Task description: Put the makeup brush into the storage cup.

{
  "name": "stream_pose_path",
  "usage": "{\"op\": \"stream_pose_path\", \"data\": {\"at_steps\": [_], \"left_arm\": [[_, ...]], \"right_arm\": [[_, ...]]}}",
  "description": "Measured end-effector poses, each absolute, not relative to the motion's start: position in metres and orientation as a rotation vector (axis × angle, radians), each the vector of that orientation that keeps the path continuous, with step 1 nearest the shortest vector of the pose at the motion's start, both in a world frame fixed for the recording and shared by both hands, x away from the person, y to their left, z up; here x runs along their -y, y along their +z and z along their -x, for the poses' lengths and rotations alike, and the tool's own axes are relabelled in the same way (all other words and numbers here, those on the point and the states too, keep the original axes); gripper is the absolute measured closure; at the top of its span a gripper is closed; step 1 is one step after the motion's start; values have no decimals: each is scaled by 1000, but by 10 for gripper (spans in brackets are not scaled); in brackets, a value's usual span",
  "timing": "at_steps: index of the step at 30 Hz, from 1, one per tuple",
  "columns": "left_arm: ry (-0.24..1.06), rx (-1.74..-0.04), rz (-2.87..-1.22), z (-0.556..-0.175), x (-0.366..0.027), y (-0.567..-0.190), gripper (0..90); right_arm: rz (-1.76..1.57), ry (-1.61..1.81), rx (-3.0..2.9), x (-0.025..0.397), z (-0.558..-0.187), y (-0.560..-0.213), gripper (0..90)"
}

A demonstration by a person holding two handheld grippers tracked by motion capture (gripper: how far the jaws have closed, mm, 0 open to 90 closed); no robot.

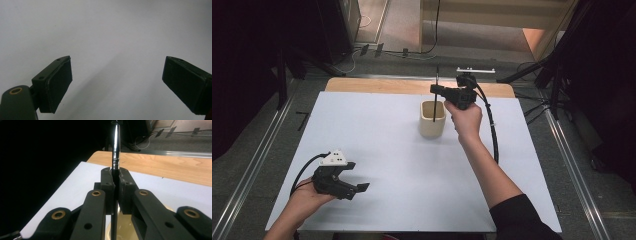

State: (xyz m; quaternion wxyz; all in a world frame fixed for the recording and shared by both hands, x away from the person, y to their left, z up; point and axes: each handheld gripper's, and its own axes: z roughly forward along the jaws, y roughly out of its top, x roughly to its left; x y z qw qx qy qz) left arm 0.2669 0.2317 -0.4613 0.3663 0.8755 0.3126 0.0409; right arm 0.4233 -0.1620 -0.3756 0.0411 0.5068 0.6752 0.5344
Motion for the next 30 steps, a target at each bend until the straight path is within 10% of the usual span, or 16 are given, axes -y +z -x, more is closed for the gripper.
{"op": "stream_pose_path", "data": {"at_steps": [30], "left_arm": [[107,-809,-2238,-267,-235,-461,94]], "right_arm": [[-1542,1540,-1890,159,-450,-369,858]]}}
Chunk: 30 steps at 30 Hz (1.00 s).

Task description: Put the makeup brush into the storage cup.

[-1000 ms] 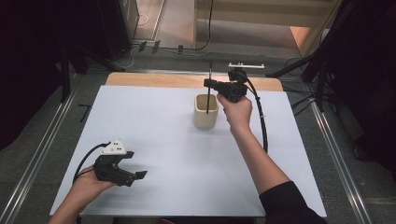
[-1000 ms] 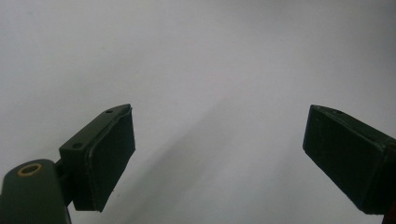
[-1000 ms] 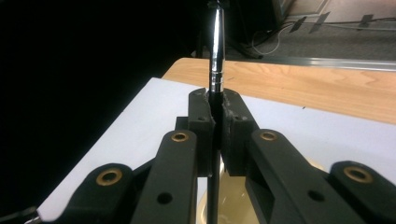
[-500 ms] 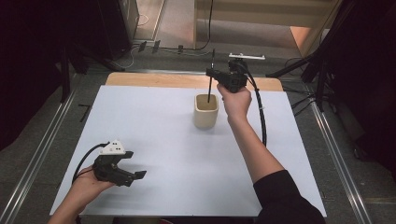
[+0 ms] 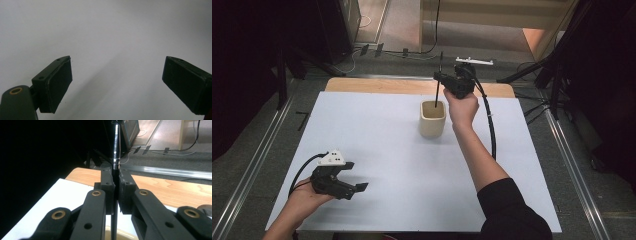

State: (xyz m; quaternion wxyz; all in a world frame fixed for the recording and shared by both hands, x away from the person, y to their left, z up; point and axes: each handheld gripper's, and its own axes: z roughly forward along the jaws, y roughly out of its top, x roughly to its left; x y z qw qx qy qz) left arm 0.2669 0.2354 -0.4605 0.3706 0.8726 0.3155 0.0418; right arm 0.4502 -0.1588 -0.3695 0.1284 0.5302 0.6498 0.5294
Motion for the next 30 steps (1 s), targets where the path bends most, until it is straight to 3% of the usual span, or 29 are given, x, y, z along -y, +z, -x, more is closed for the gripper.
{"op": "stream_pose_path", "data": {"at_steps": [30], "left_arm": [[107,-811,-2245,-267,-235,-461,94]], "right_arm": [[-1497,1520,-1945,150,-439,-393,857]]}}
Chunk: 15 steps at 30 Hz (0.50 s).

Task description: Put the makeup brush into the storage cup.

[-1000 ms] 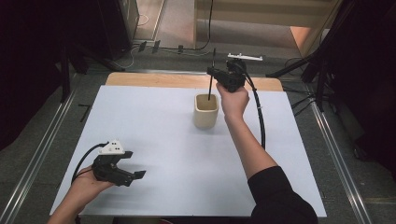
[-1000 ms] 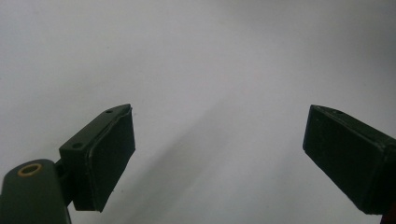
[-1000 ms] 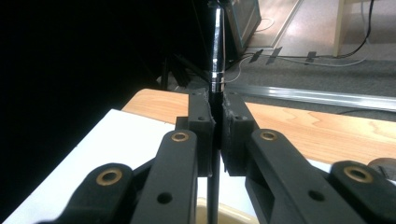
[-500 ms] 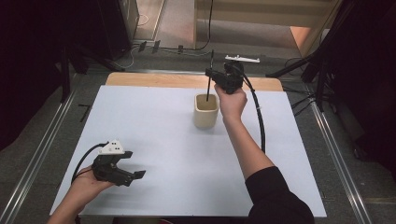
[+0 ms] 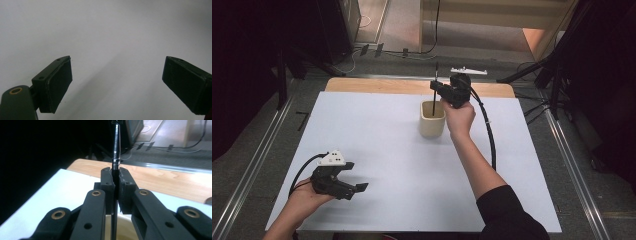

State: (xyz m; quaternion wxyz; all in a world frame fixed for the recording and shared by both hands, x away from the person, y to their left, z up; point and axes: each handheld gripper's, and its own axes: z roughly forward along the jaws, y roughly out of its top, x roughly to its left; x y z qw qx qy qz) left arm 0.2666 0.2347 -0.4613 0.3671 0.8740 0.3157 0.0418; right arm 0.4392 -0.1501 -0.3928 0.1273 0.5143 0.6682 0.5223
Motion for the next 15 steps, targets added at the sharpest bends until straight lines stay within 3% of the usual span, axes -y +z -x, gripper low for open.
{"op": "stream_pose_path", "data": {"at_steps": [15], "left_arm": [[106,-814,-2243,-266,-235,-461,94]], "right_arm": [[-1478,1490,-1995,147,-427,-408,851]]}}
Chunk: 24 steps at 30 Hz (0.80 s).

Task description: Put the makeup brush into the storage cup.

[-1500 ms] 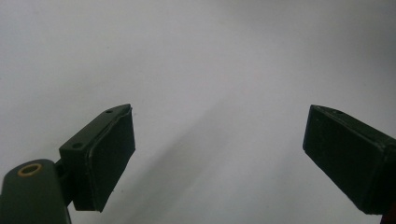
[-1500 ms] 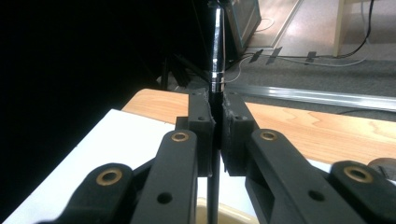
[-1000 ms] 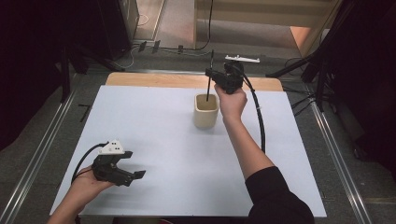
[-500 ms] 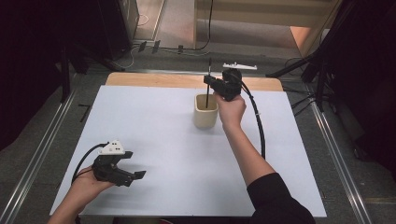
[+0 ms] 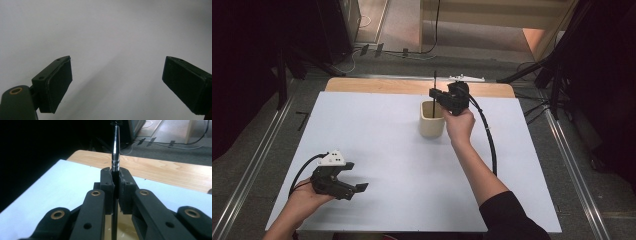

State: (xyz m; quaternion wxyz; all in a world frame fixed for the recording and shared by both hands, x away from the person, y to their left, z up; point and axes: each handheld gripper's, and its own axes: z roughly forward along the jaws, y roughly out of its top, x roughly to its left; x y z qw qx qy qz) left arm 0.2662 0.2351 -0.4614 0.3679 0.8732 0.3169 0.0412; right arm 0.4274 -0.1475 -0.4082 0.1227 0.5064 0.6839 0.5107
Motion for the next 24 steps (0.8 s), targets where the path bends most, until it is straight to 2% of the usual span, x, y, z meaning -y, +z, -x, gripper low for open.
{"op": "stream_pose_path", "data": {"at_steps": [3,4,7,8,11,24], "left_arm": [[104,-815,-2247,-266,-235,-461,94],[104,-815,-2247,-266,-235,-461,94],[106,-811,-2242,-267,-235,-461,94],[104,-811,-2241,-267,-235,-461,94],[104,-813,-2247,-267,-235,-463,94],[103,-818,-2247,-267,-234,-463,94]], "right_arm": [[-1475,1492,-2007,147,-424,-409,813],[-1459,1483,-2004,147,-423,-408,709],[-1411,1490,-2007,147,-422,-407,477],[-1394,1486,-2018,147,-421,-407,422],[-1379,1479,-2034,149,-419,-404,343],[-1367,1559,-2117,165,-404,-400,302]]}}
